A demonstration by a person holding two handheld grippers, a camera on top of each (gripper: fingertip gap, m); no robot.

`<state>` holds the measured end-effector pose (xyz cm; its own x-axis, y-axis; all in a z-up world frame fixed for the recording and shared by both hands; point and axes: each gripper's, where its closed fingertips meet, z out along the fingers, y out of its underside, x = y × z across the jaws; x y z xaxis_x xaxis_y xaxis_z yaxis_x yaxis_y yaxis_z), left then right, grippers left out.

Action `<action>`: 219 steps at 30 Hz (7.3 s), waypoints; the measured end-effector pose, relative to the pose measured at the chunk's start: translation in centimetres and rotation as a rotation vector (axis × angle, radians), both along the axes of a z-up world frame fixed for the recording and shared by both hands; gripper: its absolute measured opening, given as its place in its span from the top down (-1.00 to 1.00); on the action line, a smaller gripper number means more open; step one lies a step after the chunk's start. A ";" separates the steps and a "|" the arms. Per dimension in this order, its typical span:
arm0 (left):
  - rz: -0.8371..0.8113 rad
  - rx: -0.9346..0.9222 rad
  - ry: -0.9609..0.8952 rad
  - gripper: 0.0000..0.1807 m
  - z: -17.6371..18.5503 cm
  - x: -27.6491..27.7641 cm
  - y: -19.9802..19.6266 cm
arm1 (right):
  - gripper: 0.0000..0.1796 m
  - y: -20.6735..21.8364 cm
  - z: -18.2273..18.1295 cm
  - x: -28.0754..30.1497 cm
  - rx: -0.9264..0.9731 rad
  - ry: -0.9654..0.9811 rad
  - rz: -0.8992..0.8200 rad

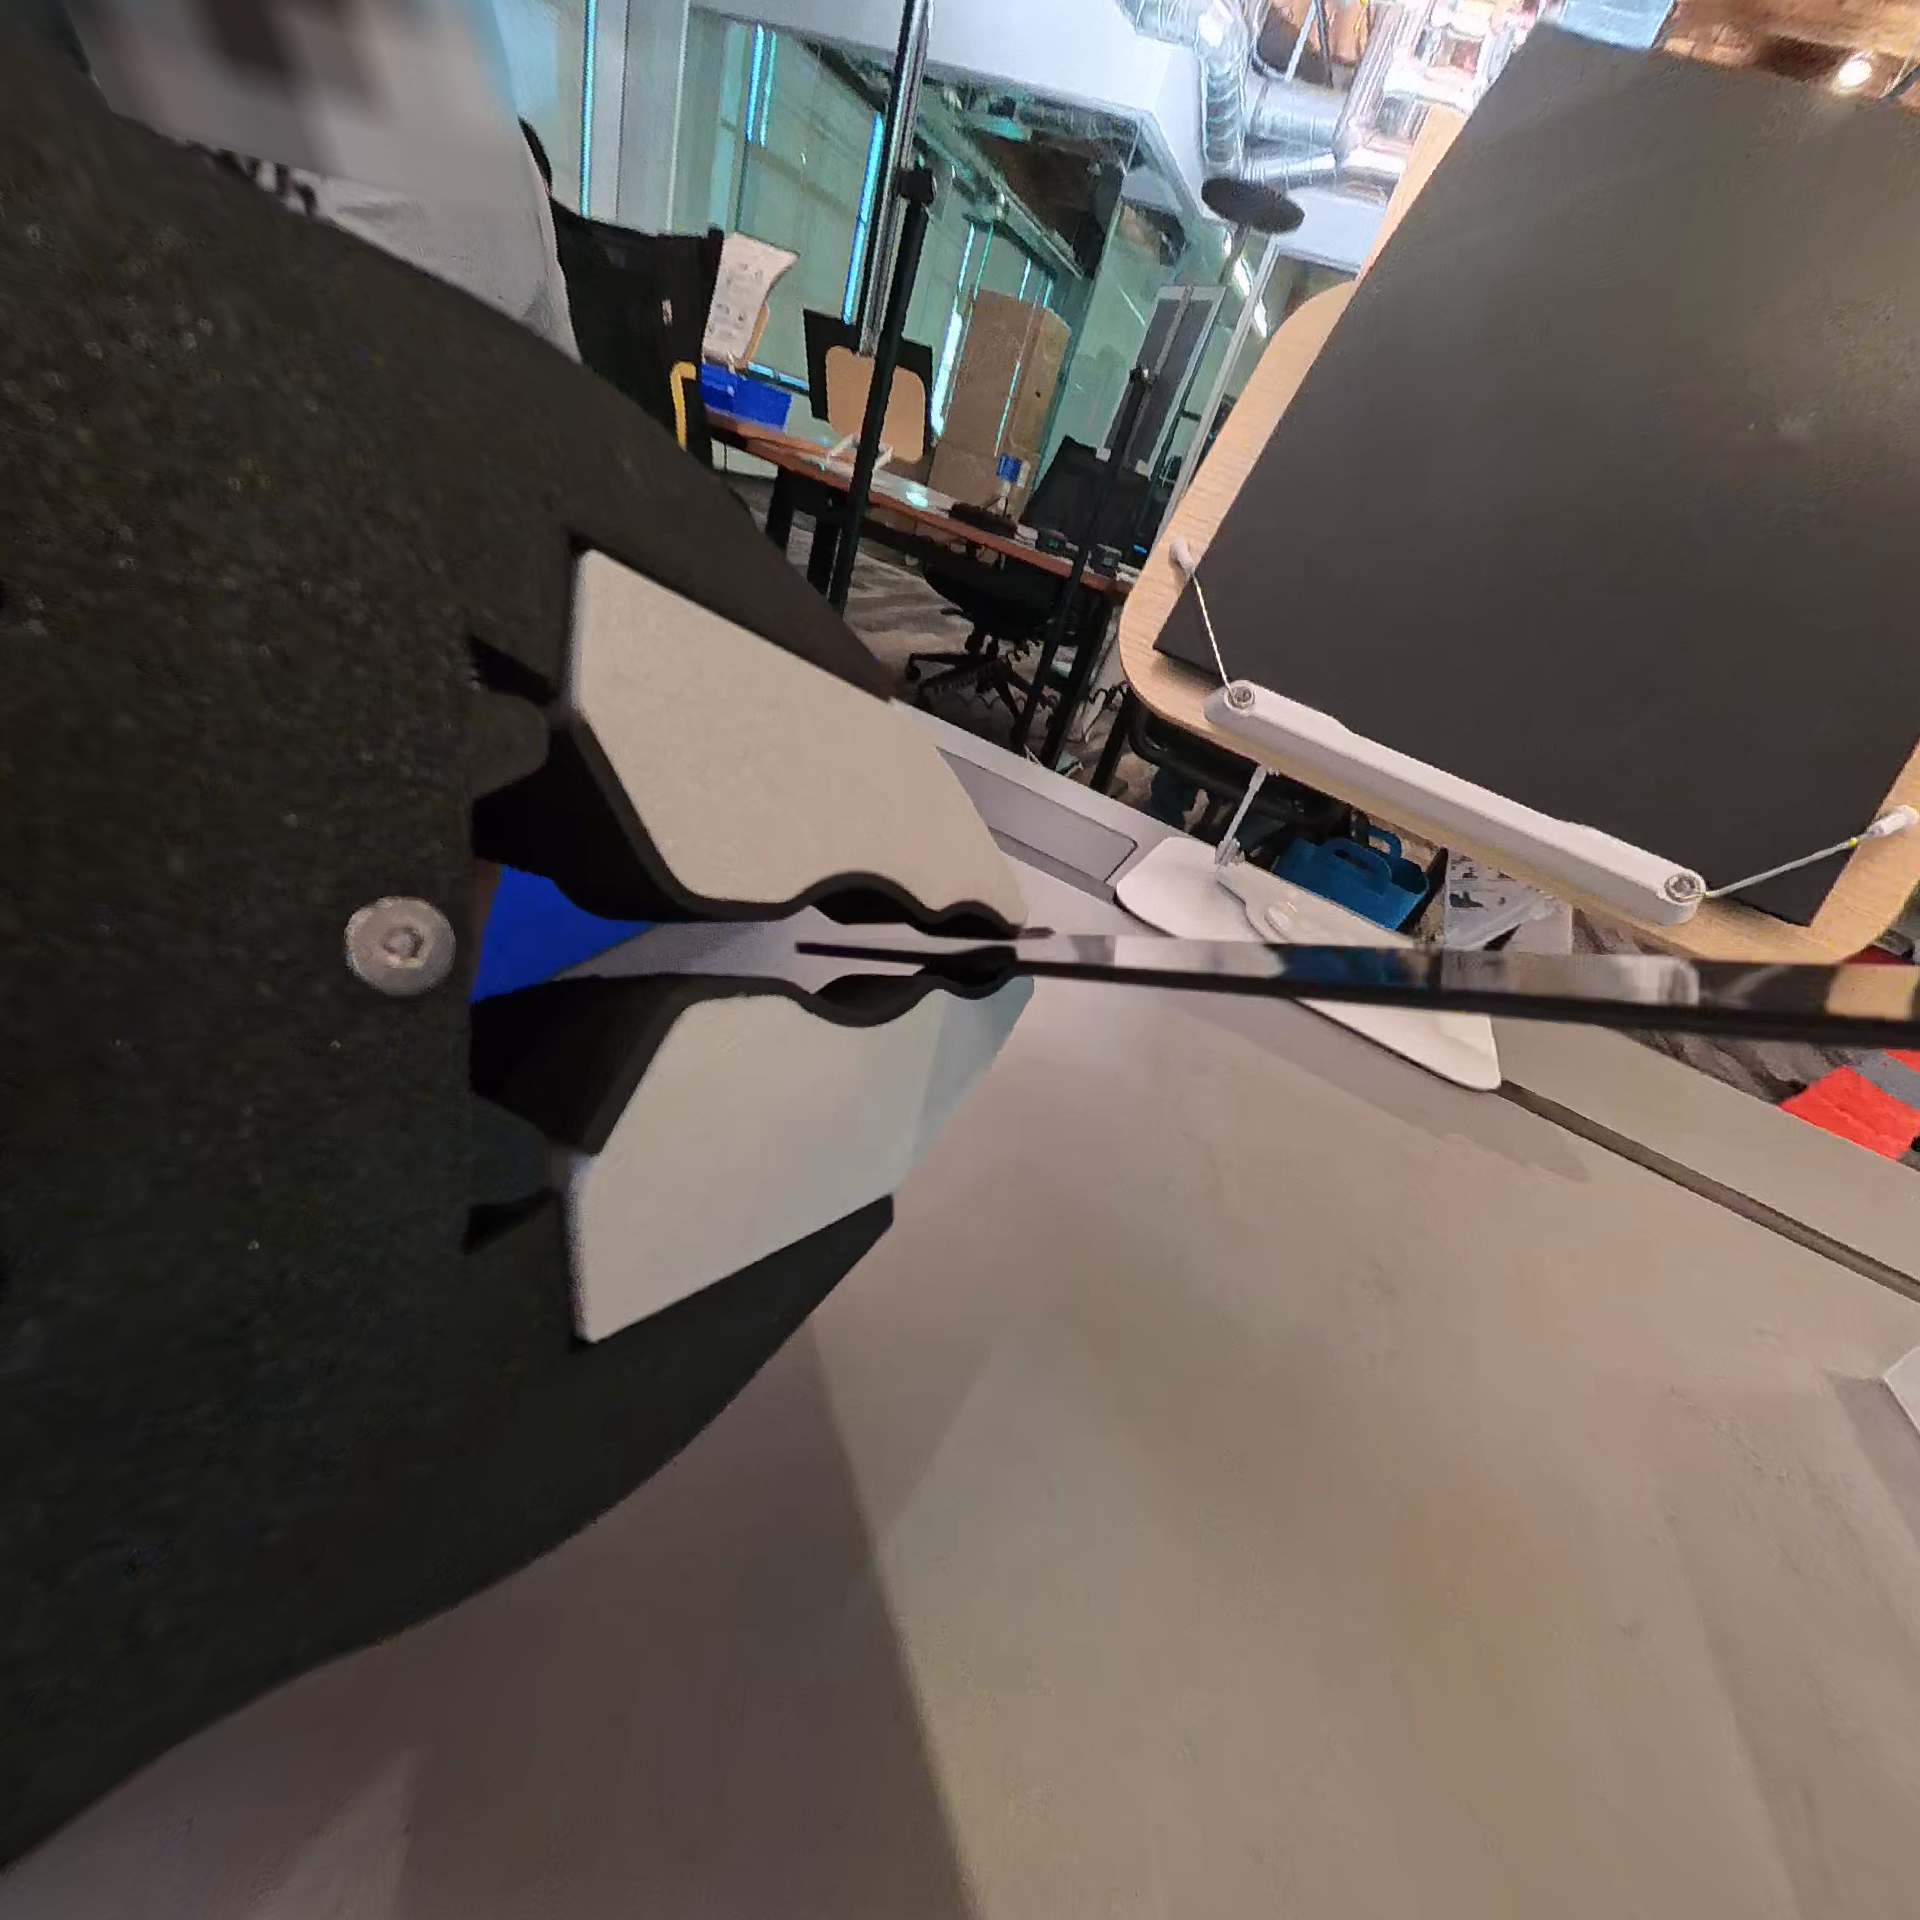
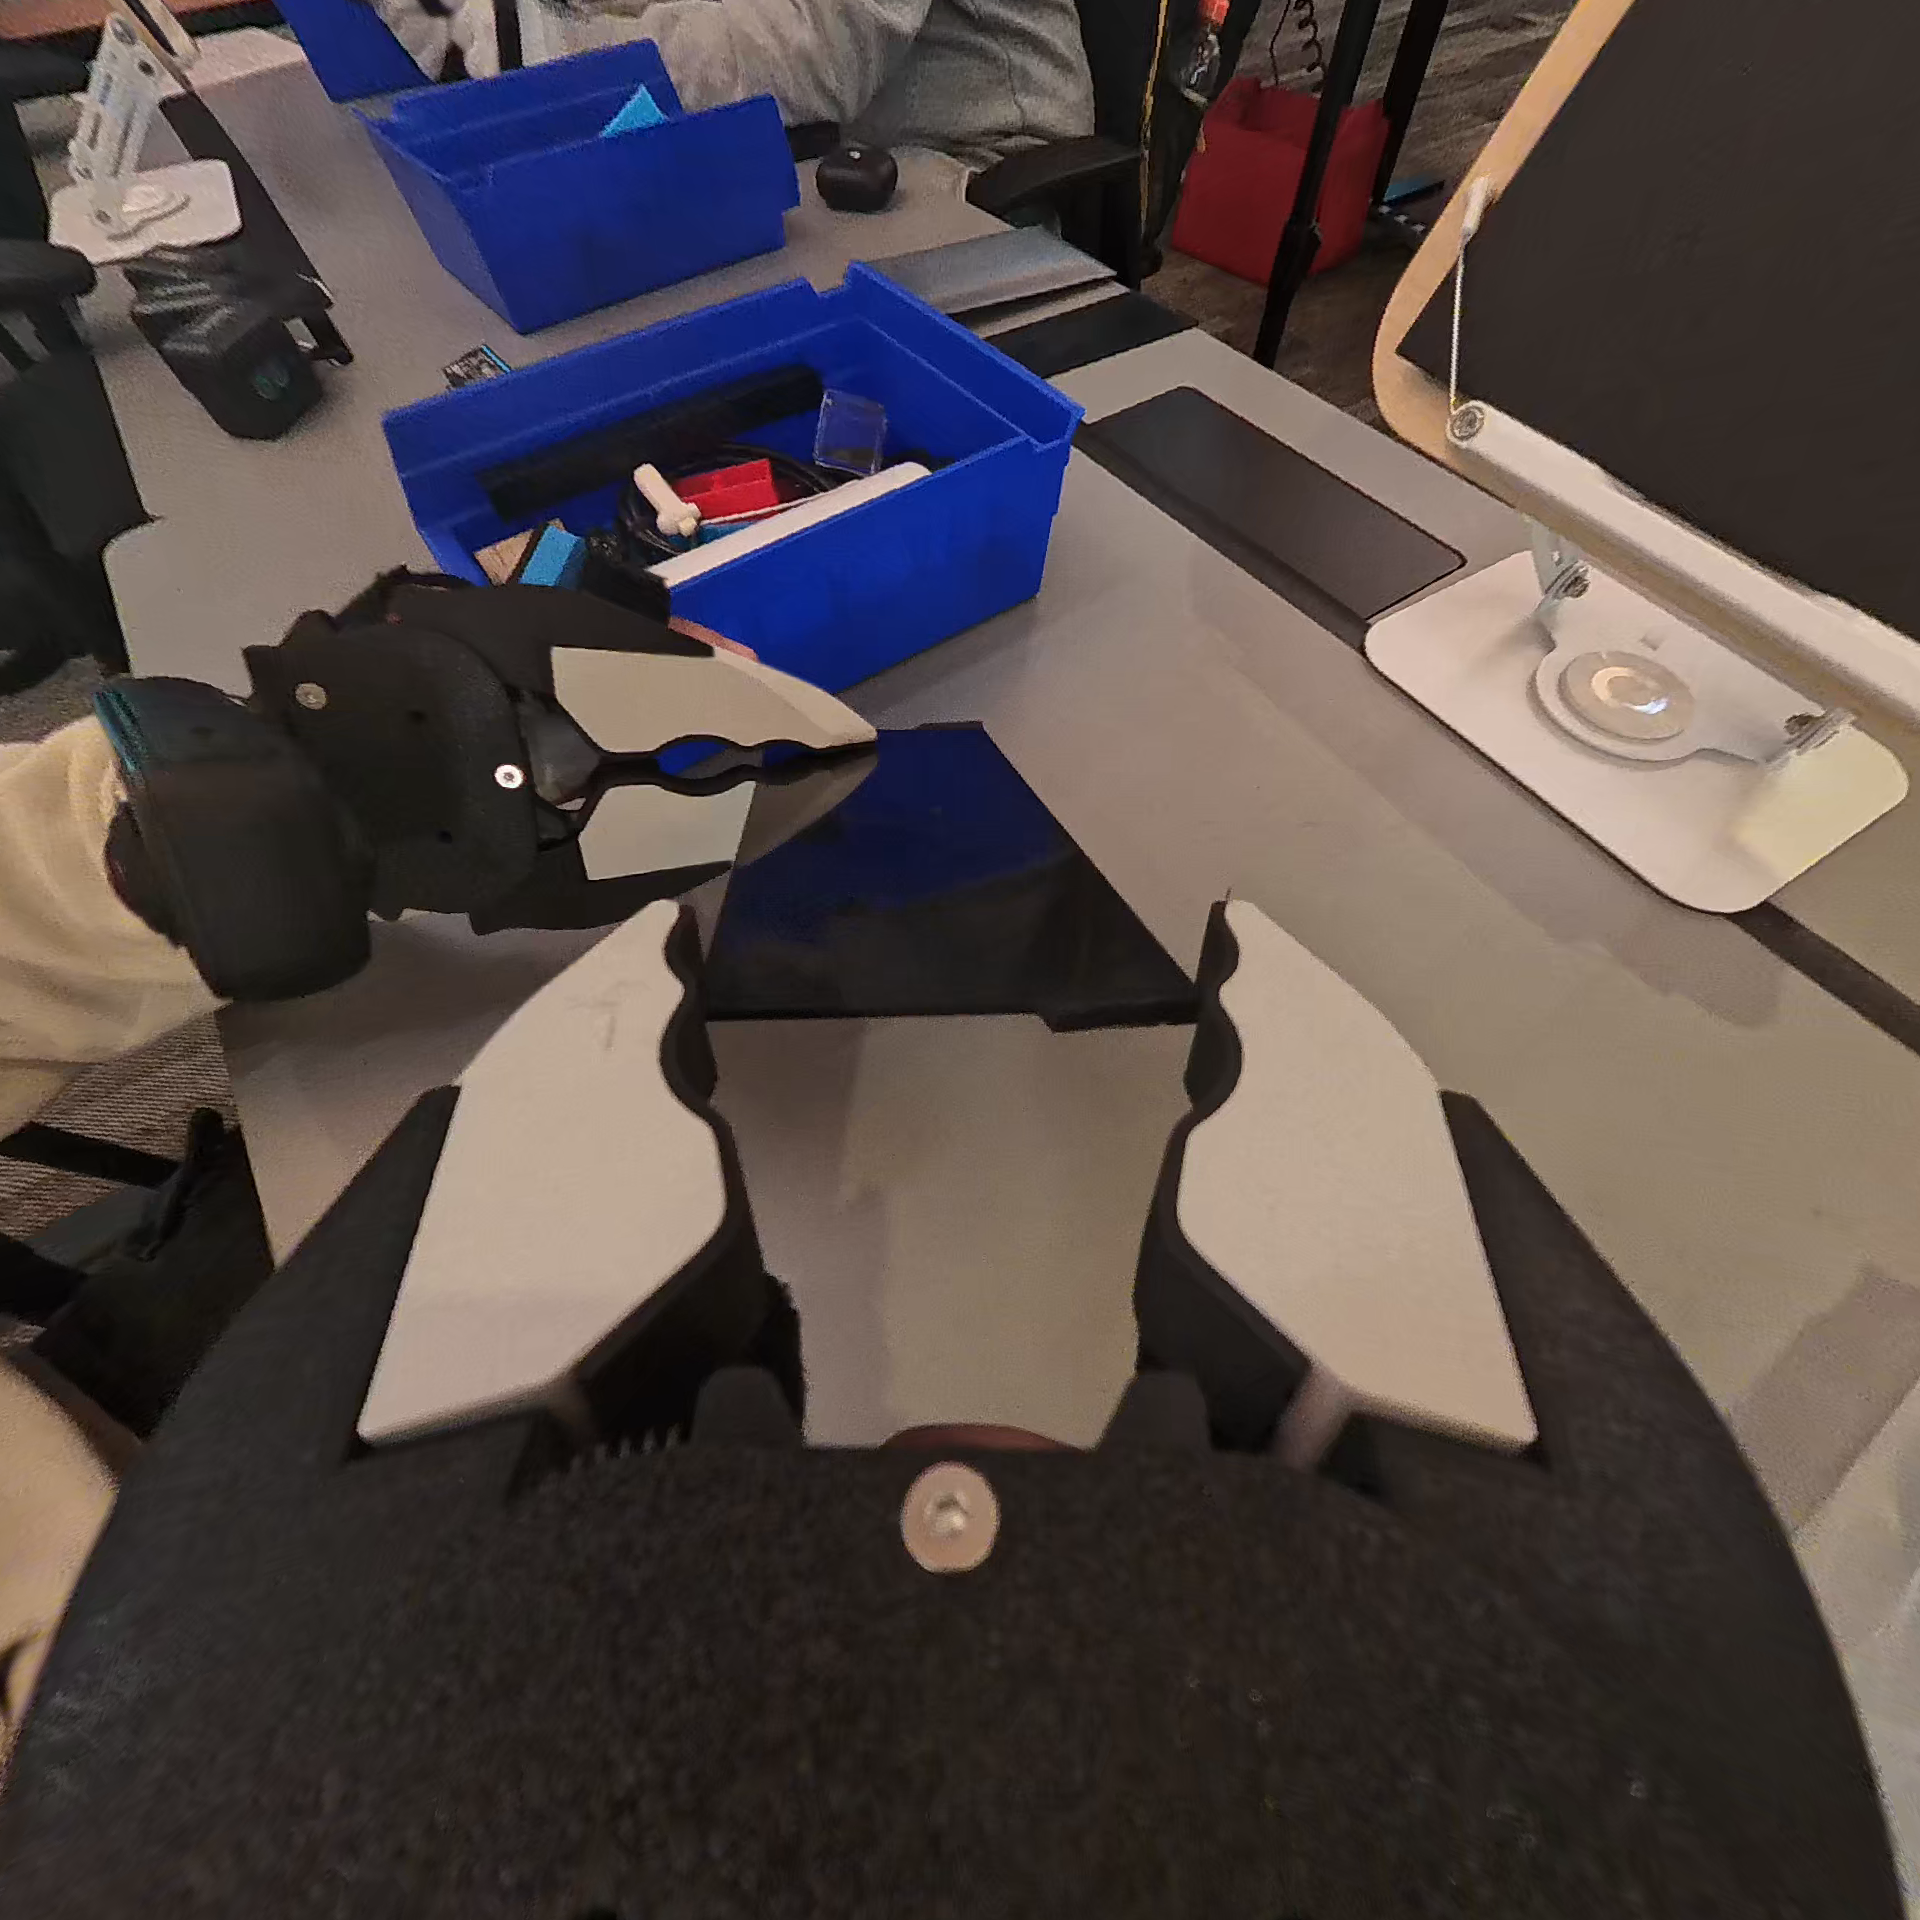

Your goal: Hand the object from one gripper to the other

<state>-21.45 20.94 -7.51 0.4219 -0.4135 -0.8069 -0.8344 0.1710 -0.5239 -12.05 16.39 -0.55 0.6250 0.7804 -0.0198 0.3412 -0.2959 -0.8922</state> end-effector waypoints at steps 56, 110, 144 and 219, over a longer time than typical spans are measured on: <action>-1.123 -1.213 -0.830 0.99 8.1 7.8 -11.2 | 0.20 -5.1 7.0 2.4 0.146 0.357 0.254; -0.036 -0.542 -0.746 0.52 -3.5 -0.3 -9.8 | 0.98 2.9 -7.6 35.6 -0.501 -0.329 -0.935; -0.020 -0.616 -0.821 0.51 -3.3 -1.4 -9.9 | 0.54 -0.4 -5.6 17.9 0.025 0.071 -0.520; 0.440 -0.471 -0.797 0.10 7.6 -17.3 11.2 | 0.52 -3.4 -9.5 3.0 -0.066 0.267 -0.117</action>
